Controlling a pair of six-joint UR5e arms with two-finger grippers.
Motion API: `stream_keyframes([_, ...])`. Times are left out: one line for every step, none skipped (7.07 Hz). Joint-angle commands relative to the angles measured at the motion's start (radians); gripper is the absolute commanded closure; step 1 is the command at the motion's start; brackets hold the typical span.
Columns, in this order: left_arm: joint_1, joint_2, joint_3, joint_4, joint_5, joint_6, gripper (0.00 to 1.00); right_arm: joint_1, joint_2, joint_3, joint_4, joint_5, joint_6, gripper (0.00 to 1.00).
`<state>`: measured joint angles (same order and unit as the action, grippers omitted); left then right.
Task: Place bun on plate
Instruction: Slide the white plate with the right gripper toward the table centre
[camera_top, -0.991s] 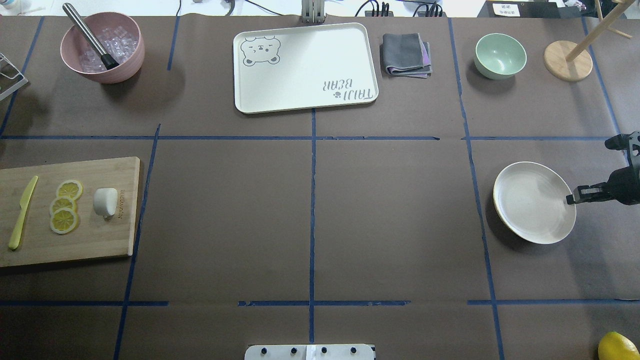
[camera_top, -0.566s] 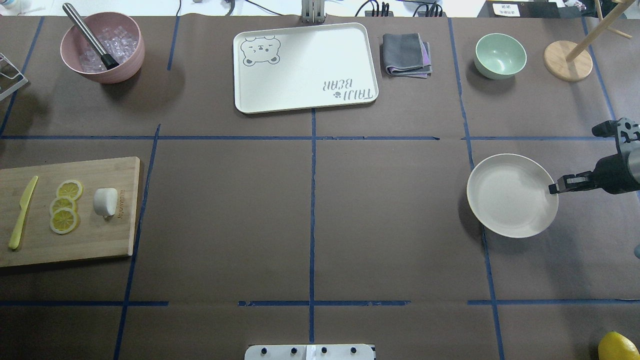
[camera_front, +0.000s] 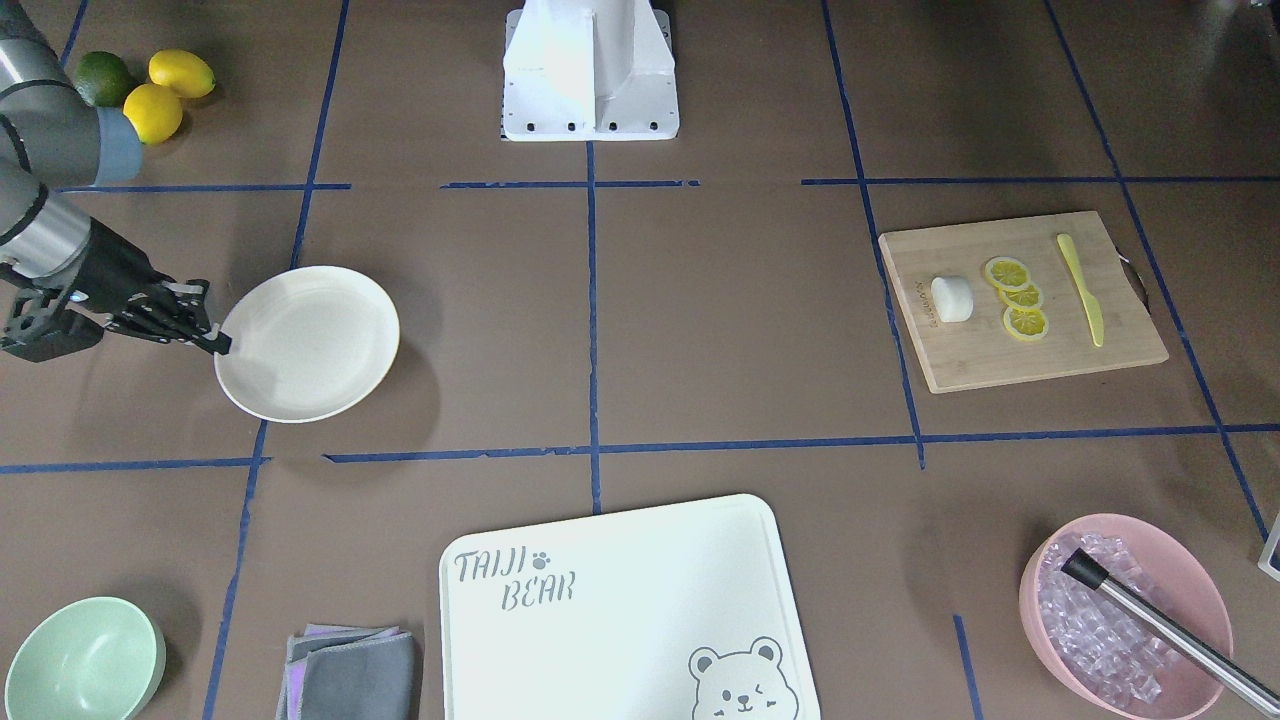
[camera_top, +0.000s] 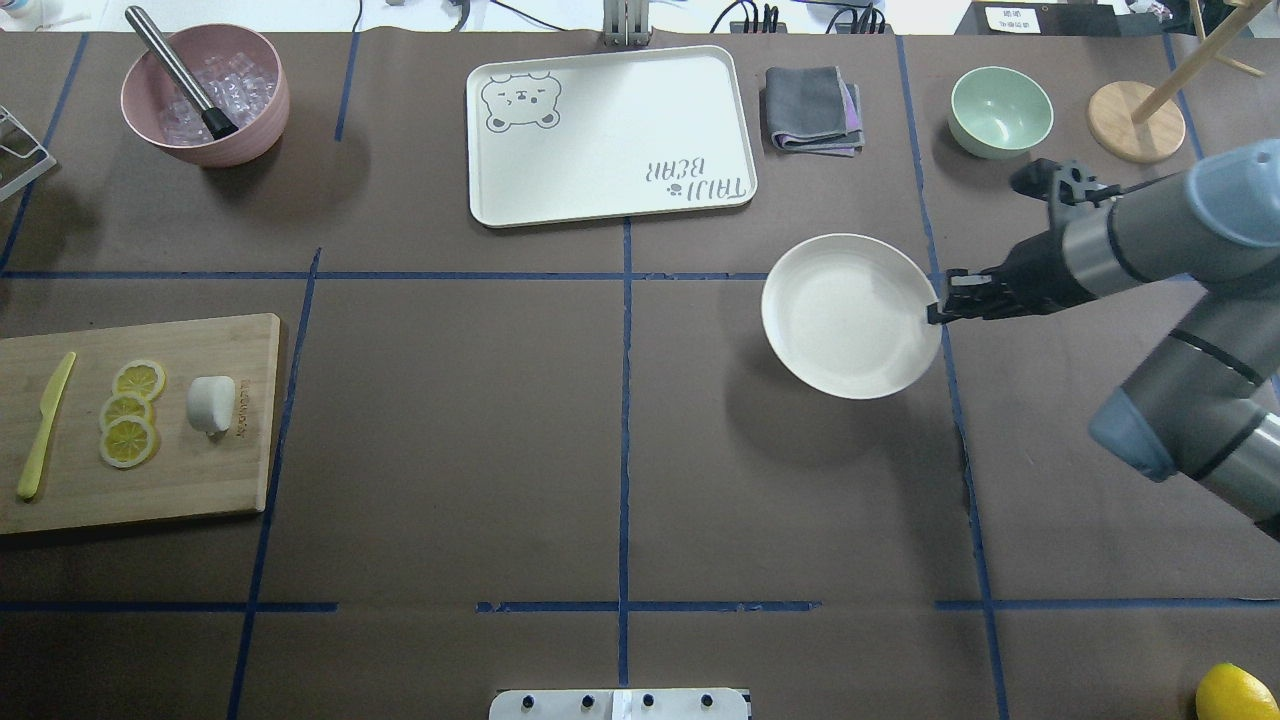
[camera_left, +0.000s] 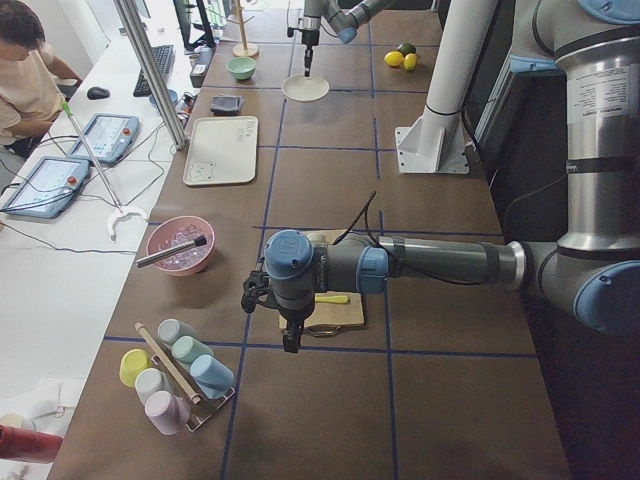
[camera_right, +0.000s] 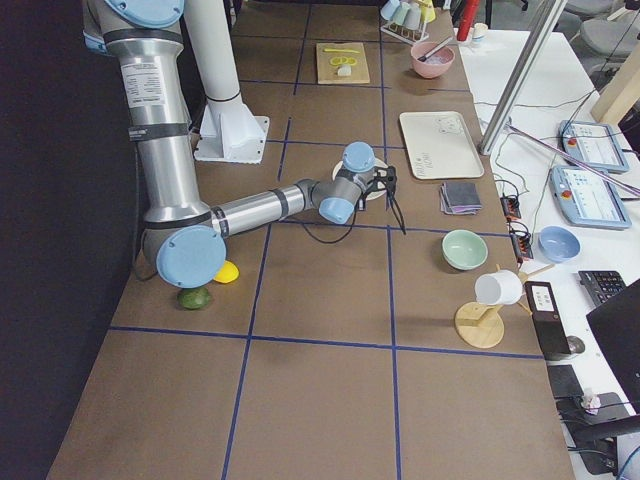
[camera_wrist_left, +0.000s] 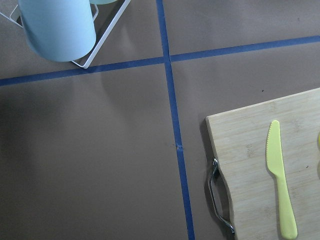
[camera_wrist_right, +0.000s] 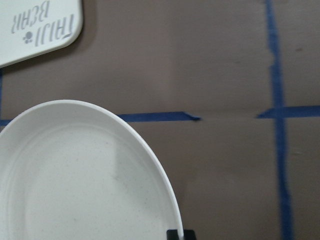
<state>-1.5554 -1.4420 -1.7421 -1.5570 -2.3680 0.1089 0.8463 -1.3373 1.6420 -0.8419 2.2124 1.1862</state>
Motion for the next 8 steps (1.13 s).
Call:
stream_keyframes([0.000,0.000,-0.001,0.000,0.001,0.000,0.00,-0.125,0.203,-0.008,-0.200,-0.101,0.090,1.00])
stream_keyframes([0.000,0.000,0.001,0.000,0.000,0.000,0.00,-0.168,0.239,-0.010,-0.213,-0.118,0.120,1.00])
stream_keyframes([0.000,0.000,-0.001,-0.002,0.000,0.000,0.00,-0.230,0.260,-0.020,-0.215,-0.202,0.147,0.99])
stream_keyframes([0.001,0.000,-0.001,-0.002,0.000,0.000,0.00,-0.277,0.282,-0.054,-0.212,-0.261,0.148,0.99])
stream_keyframes([0.002,0.000,0.001,-0.002,0.000,0.000,0.00,-0.300,0.282,-0.056,-0.210,-0.269,0.148,0.98])
stream_keyframes([0.002,0.000,0.001,-0.002,0.000,0.000,0.00,-0.327,0.282,-0.057,-0.212,-0.304,0.154,0.98])
stream_keyframes([0.002,0.000,0.001,-0.002,0.000,0.000,0.00,-0.338,0.282,-0.057,-0.210,-0.327,0.158,0.97])
stream_keyframes([0.002,0.000,-0.002,-0.002,0.000,0.000,0.00,-0.339,0.282,-0.057,-0.209,-0.329,0.158,0.94])
